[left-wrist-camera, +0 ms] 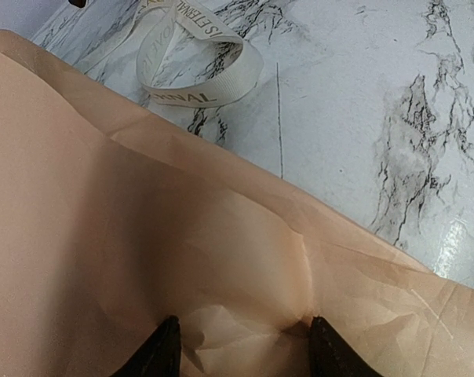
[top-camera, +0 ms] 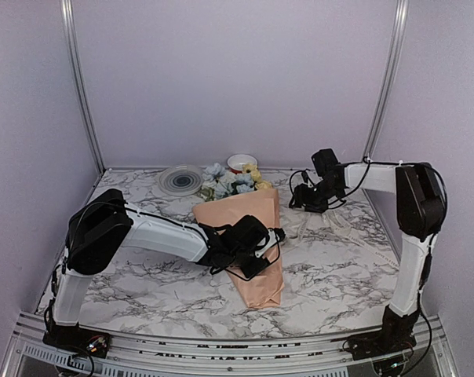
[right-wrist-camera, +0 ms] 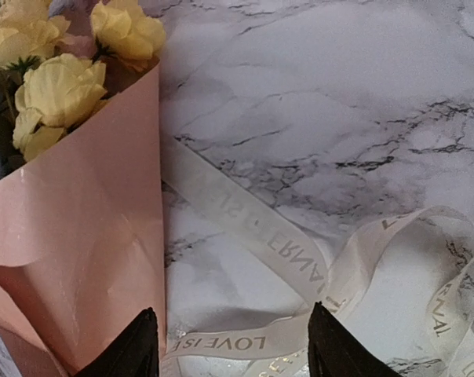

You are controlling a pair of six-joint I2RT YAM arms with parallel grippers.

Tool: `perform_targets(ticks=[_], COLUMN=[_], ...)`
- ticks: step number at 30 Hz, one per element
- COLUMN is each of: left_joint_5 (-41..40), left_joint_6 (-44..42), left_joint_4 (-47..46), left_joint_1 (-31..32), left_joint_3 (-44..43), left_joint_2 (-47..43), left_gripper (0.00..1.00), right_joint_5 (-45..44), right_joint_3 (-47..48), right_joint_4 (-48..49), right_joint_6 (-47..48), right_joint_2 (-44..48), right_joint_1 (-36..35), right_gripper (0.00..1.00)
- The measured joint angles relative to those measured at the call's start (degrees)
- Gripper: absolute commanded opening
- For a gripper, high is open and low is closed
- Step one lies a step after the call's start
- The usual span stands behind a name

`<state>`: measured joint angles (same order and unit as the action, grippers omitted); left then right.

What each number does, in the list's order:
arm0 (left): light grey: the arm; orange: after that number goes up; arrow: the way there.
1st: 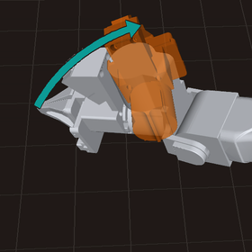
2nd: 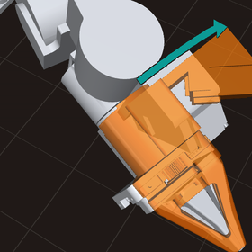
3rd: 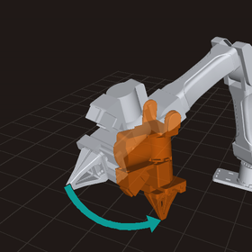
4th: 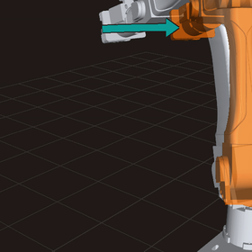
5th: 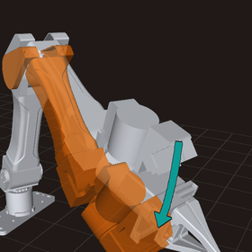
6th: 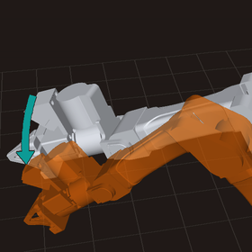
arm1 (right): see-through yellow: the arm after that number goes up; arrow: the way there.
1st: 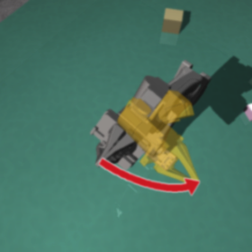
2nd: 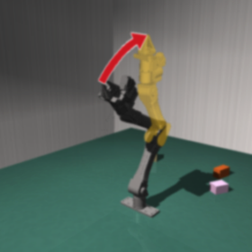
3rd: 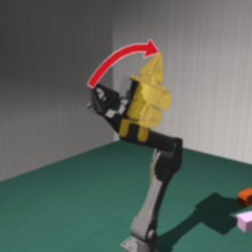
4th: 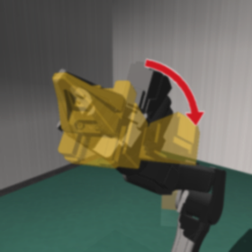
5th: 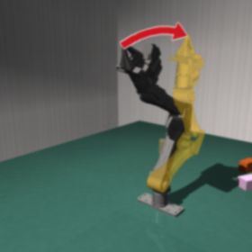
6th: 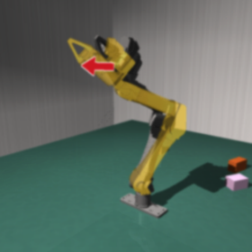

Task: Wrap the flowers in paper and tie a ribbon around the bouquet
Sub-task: Pick up the ribbon from the center of the board.

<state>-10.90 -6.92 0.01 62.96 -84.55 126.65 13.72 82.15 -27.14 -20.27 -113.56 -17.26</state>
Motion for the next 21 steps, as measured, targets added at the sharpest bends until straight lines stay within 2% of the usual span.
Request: perform_targets(ticks=[3,7,10,15,16,19,21], left_joint_5=[0.0,0.04,0.02,0.07,0.07,0.09,0.07], left_joint_6=[0.0,-0.02,-0.13,-0.17,-0.17,-0.17,-0.2], left_joint_4=[0.0,0.02,0.02,0.02,0.02,0.07,0.07], left_joint_1=[0.0,0.0,0.0,0.0,0.0,0.0,0.0], left_joint_3=[0.0,0.0,0.0,-0.02,-0.02,-0.04,-0.07], left_joint_2=[0.0,-0.02,-0.02,-0.02,0.0,-0.02,0.0], left_gripper=[0.55,0.55,0.56,0.55,0.55,0.55,0.55], right_joint_5=[-3.89,-6.95,-8.15,-9.57,-9.79,-10.19,-10.38], right_joint_3=[3.28,7.72,11.23,13.09,13.77,15.15,15.17], right_joint_4=[-1.95,-4.48,-6.69,-9.57,-10.21,-11.04,-11.54], right_joint_6=[0.28,2.93,5.51,8.44,8.96,10.08,10.6], right_joint_2=[-2.69,-6.93,-10.1,-12.55,-12.85,-13.7,-13.73], right_joint_1=[0.0,-0.17,-0.5,-0.68,-0.7,-0.7,-0.7], right_gripper=[0.6,0.53,0.53,0.41,0.37,0.13,0.02])
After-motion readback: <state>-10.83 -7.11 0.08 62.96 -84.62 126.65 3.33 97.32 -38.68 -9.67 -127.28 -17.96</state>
